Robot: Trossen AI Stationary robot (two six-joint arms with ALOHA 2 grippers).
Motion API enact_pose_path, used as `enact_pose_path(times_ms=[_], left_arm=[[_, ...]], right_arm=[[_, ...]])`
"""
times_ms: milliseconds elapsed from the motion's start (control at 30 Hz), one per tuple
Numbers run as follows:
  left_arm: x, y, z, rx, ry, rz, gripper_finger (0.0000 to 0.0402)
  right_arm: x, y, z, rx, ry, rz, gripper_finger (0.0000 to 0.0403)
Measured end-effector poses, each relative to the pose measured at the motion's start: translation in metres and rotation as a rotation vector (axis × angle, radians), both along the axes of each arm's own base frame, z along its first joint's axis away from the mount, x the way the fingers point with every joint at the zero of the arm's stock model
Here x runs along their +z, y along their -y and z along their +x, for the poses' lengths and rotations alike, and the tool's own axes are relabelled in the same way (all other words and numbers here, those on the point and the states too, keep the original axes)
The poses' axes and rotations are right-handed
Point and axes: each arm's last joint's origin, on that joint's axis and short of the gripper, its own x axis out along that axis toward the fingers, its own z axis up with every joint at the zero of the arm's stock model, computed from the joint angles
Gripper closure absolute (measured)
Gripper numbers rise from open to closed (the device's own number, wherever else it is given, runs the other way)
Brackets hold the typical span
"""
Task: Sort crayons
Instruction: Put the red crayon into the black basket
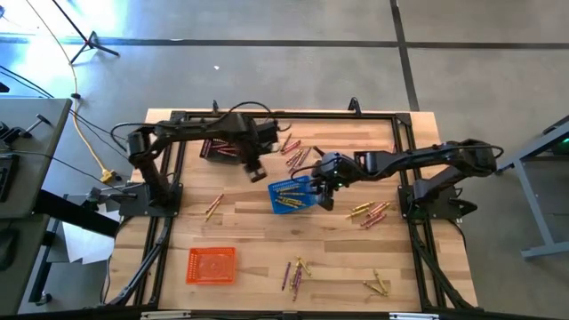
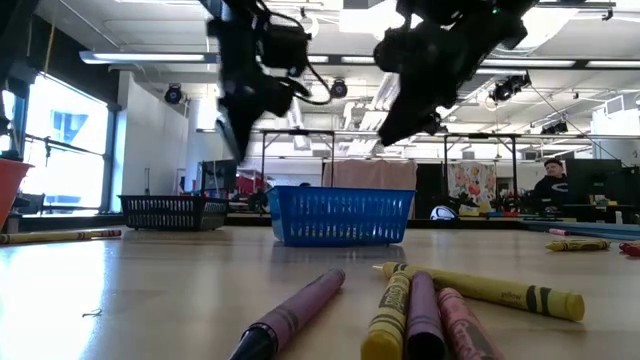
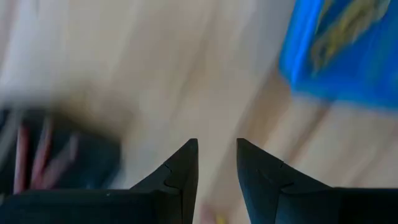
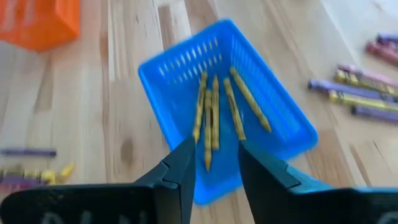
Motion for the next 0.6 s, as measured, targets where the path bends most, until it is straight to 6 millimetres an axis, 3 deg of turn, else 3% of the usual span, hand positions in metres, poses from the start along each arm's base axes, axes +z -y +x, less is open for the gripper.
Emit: enact_pose_path(times_ms=[100,267,600], left_arm=[[0.012,0.018,-0.020,0.053,-0.086,0.028,0.0307],[0.014,0.050,-0.051,0.176,-0.084,0.033,0.0307],[-0.012,0.099,-0.112,0.499,-0.148,0.046,0.0307]], right_arm=[[0.001,-0.001,-0.010,0.006,-0.067,0.000,0.0296],[-0.004,-0.001,-0.019,0.033,-0.173,0.000,0.0296],[-0.003,0.011,-0.025,0.108,-0.196,-0.034,0.0295]])
